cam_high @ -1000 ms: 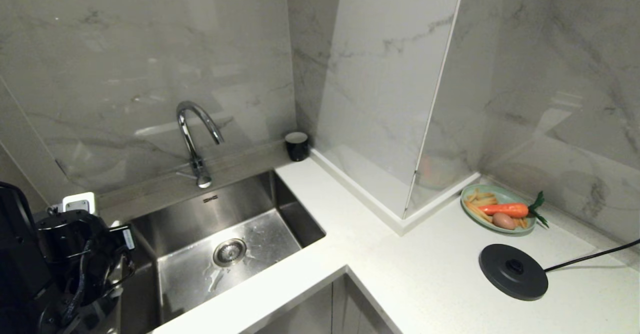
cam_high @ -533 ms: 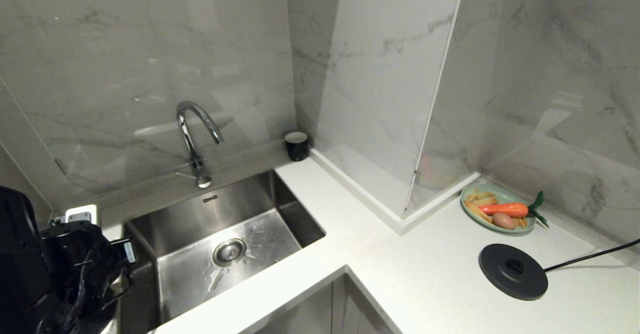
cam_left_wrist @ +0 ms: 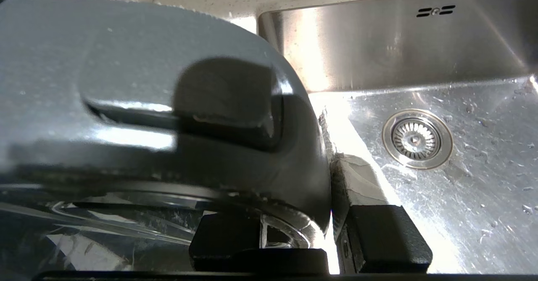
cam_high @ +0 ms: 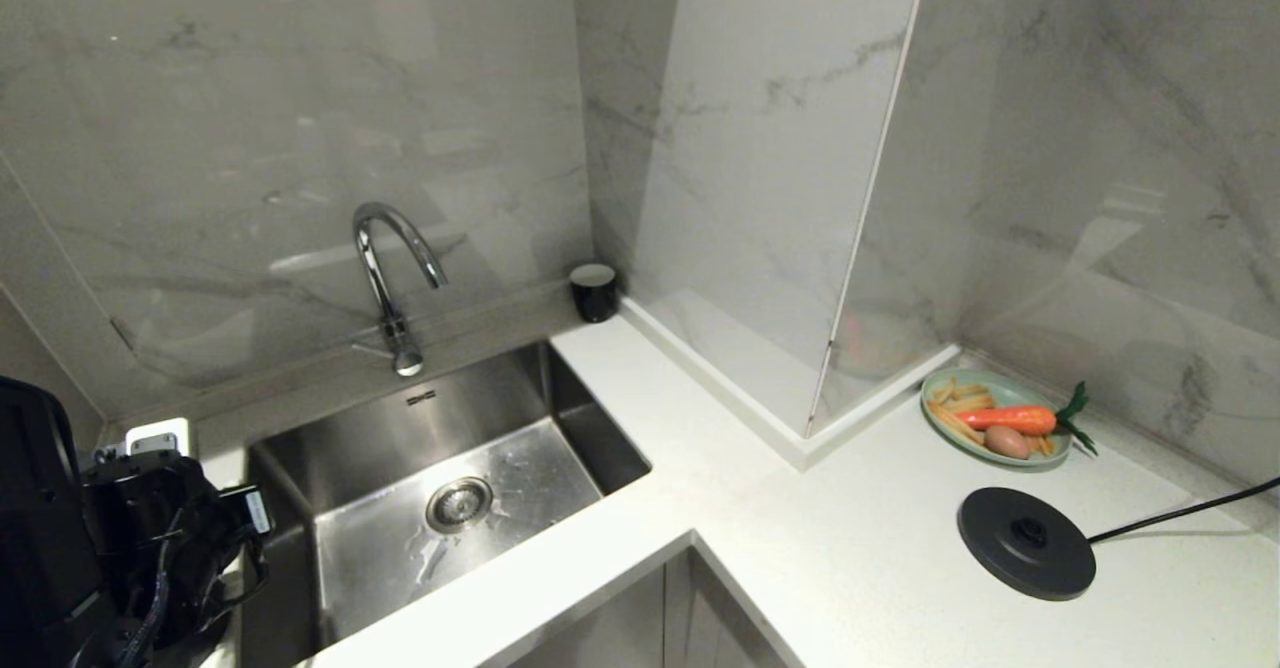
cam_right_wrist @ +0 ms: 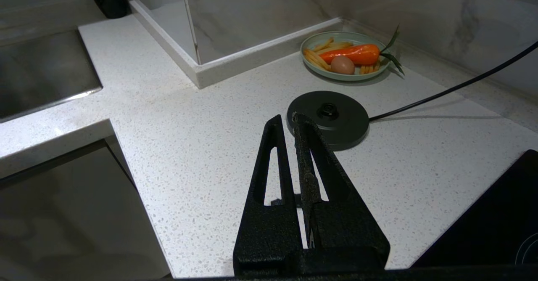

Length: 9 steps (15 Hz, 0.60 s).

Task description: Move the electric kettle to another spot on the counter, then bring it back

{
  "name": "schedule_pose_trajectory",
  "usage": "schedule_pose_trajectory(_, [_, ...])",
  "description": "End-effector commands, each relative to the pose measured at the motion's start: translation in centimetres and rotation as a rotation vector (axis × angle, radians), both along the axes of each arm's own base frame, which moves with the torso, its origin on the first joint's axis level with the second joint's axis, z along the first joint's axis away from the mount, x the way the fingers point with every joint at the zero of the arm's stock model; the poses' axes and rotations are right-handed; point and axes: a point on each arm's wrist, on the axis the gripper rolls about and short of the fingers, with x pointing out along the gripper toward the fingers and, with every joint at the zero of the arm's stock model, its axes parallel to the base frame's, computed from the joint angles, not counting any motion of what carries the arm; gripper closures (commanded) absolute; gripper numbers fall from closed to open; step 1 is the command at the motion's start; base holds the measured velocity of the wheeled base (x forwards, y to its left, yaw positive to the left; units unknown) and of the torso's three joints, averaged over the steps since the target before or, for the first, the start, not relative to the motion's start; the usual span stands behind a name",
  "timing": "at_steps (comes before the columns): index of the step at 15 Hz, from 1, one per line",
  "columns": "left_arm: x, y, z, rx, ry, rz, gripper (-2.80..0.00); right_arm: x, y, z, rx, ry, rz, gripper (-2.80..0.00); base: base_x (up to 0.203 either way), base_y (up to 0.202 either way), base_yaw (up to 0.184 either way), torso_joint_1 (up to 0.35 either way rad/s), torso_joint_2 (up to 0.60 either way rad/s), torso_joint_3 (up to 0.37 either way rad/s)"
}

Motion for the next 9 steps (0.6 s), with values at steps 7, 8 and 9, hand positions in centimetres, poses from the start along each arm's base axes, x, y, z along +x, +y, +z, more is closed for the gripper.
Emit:
schedule_pose_trajectory(7, [-0.01,-0.09,-0.13,-0.005,0.0,0.004,0.0,-0.01,0.0,0.0,0.0,-0.002,0.001,0.0,0.0,0.0,0.0,0.0,0.0,0.0])
schedule_pose_trajectory(8, [0.01,0.0,-0.08,-0.006,-0.004,0.006,-2.8,-0.01,0.0,0.0,0.0,-0.002,0.001,0.0,0.0,0.0,0.0,0.0,0.0,0.0])
schedule_pose_trajectory(9, [0.0,0.03,-0.03,-0.005,-0.006,0.007,-2.8,-0.01,0.0,0.0,0.0,-0.002,0.001,0.0,0.0,0.0,0.0,0.0,0.0,0.0])
